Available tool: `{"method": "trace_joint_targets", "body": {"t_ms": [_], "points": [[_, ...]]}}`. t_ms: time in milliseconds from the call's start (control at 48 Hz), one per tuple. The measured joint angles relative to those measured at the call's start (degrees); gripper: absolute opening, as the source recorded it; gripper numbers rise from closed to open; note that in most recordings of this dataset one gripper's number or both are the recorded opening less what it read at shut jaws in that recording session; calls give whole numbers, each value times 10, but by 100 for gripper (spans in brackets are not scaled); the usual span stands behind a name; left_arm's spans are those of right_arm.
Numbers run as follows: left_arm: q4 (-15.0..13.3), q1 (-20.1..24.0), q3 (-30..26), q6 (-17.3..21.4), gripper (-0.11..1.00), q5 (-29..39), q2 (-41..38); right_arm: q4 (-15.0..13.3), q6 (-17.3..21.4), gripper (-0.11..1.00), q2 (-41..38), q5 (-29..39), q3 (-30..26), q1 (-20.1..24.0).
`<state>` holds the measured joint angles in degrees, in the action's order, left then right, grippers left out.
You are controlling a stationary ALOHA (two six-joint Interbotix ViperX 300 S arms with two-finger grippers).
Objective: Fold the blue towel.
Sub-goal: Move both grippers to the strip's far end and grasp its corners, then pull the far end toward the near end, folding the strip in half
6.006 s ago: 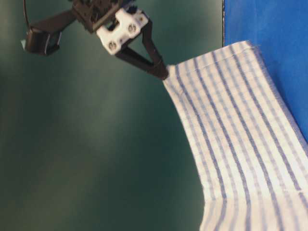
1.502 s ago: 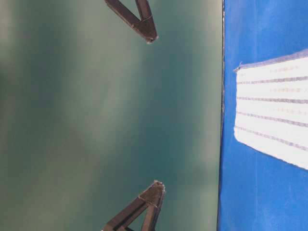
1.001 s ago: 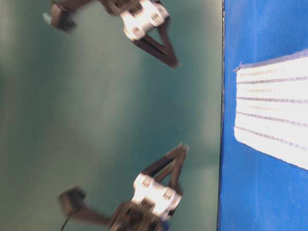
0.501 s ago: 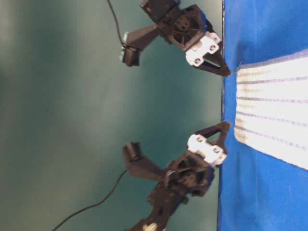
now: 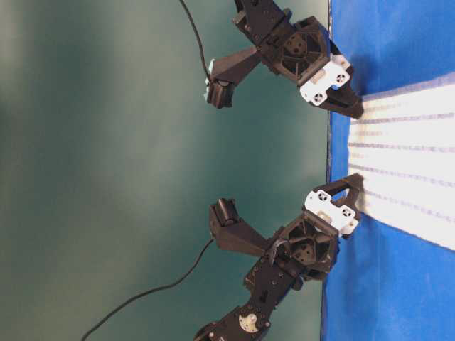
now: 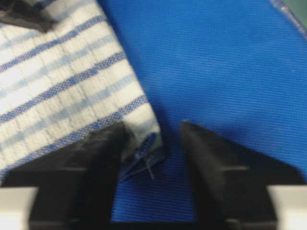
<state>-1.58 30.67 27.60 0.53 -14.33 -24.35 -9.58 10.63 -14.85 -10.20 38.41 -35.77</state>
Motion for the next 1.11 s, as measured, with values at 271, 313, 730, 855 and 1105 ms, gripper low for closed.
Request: {"method": "trace_joint_targets", "body": {"t_ms": [271,313,730,855,1105], "points": [[1,-7,-1,-1,13,1,0,-1,-2,7,-1,-2,-4,10],[2,-7,0,0,9,1,-1,-1,-2,7,-1,-2,-4,11],[2,3,-2,8,4,14,4,-1,-4,7,-2,11,-39,0],[3,25,-9,8,4,30,7,-4,-3,7,-2,19,-58,-18],[2,47,-30,11,4,43,6,-7,-4,7,-2,24,-73,-32]]}}
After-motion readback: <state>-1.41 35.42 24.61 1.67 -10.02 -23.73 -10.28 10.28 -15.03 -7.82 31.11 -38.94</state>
